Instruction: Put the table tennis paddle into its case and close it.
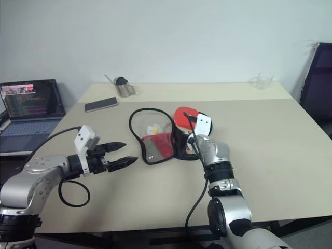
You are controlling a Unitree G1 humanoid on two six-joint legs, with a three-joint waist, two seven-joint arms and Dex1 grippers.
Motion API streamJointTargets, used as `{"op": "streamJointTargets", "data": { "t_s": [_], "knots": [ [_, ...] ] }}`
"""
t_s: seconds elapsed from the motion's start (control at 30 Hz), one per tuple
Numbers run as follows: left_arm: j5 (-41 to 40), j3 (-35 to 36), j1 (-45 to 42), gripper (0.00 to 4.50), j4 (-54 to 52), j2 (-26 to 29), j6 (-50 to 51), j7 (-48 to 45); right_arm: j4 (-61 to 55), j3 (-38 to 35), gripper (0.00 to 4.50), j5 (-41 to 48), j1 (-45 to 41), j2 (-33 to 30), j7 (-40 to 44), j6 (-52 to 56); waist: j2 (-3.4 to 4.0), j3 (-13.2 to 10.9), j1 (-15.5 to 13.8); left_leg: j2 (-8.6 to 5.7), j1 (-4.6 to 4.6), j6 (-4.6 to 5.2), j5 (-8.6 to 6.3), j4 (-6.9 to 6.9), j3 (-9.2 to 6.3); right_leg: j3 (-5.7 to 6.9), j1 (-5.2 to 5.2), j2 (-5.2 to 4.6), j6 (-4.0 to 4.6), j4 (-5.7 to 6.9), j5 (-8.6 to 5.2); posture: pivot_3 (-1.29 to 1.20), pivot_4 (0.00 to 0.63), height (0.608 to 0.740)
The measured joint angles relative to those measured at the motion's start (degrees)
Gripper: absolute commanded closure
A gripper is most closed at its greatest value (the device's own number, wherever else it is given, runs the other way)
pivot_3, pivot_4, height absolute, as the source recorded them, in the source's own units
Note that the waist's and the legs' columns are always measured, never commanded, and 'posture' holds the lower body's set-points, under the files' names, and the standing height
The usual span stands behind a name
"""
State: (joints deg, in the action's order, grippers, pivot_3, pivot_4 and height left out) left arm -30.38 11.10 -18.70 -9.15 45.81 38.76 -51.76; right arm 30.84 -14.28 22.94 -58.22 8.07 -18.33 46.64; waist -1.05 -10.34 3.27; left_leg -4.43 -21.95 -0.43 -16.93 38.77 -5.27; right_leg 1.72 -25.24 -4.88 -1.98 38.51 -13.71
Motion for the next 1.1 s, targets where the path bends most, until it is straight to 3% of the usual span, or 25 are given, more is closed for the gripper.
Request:
{"op": "streamJointTargets", "data": {
  "t_s": [1.1],
  "knots": [
    [0.1,0.0,-1.4,0.0,0.0,0.0,0.0,-0.1,-4.5,4.8,3.41,-0.4,0.2,0.0,-4.2,1.2,0.0,0.0,0.0,0.09,0.11,0.01,-0.01,-0.01,0.7,-0.73,-0.34,0.16,0.0,0.34,0.0,0.0,0.15,0.74]
  ]
}}
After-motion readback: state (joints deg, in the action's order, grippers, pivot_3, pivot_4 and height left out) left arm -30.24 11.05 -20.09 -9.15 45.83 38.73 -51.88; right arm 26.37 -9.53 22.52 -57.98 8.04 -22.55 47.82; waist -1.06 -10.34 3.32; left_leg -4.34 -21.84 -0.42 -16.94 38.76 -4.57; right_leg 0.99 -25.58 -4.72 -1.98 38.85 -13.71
